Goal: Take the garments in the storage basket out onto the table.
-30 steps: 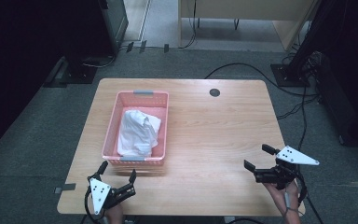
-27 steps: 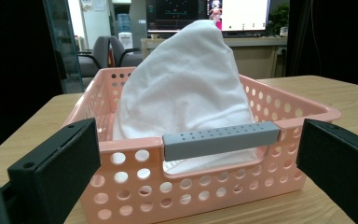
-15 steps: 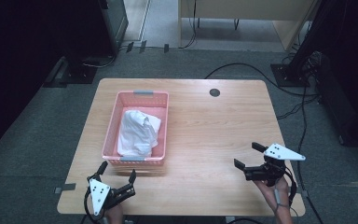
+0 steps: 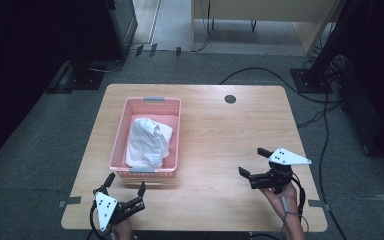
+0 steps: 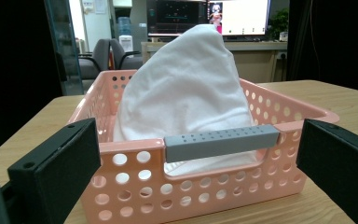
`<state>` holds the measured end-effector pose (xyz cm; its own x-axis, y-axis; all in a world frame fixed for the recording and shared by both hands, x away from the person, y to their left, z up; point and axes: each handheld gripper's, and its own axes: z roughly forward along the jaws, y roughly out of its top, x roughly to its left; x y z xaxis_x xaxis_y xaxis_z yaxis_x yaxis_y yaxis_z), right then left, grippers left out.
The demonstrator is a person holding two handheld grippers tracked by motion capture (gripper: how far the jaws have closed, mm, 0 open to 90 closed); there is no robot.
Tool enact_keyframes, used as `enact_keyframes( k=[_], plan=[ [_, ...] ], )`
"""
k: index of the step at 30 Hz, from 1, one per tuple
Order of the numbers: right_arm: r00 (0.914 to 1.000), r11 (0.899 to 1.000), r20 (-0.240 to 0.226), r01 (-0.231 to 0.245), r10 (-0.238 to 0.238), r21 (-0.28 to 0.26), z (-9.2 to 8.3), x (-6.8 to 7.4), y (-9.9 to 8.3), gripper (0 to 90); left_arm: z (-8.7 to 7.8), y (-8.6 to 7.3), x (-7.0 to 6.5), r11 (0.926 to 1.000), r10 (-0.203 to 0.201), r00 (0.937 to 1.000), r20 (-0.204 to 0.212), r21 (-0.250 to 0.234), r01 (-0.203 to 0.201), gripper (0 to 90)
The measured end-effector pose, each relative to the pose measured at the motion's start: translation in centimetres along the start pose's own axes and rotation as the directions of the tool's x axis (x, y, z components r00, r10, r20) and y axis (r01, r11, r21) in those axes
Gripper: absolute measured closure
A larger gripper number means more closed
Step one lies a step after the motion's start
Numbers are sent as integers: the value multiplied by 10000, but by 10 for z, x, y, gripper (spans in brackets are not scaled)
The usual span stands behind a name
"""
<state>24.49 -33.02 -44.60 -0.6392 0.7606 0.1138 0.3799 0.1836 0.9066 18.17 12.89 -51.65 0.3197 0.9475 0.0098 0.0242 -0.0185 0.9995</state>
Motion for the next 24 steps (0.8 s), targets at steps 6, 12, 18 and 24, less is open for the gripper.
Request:
enact_keyframes(
  k=[6,12,18,24],
  plan=[
    [9999,9999,-127,117,-116,123,10,5,4,15,0,0,0,10000,7,10000,17,-12,-7,0],
    [9992,9995,-312,263,-258,170,22,12,9,15,0,0,0,10000,6,10000,35,-12,-6,0],
    [9979,9987,-493,424,-410,289,35,20,14,16,0,0,0,10000,23,10000,37,1,-23,0],
    [9966,9986,-696,456,-436,275,47,26,21,16,0,0,0,10000,2,10000,48,-25,-2,0]
  ],
)
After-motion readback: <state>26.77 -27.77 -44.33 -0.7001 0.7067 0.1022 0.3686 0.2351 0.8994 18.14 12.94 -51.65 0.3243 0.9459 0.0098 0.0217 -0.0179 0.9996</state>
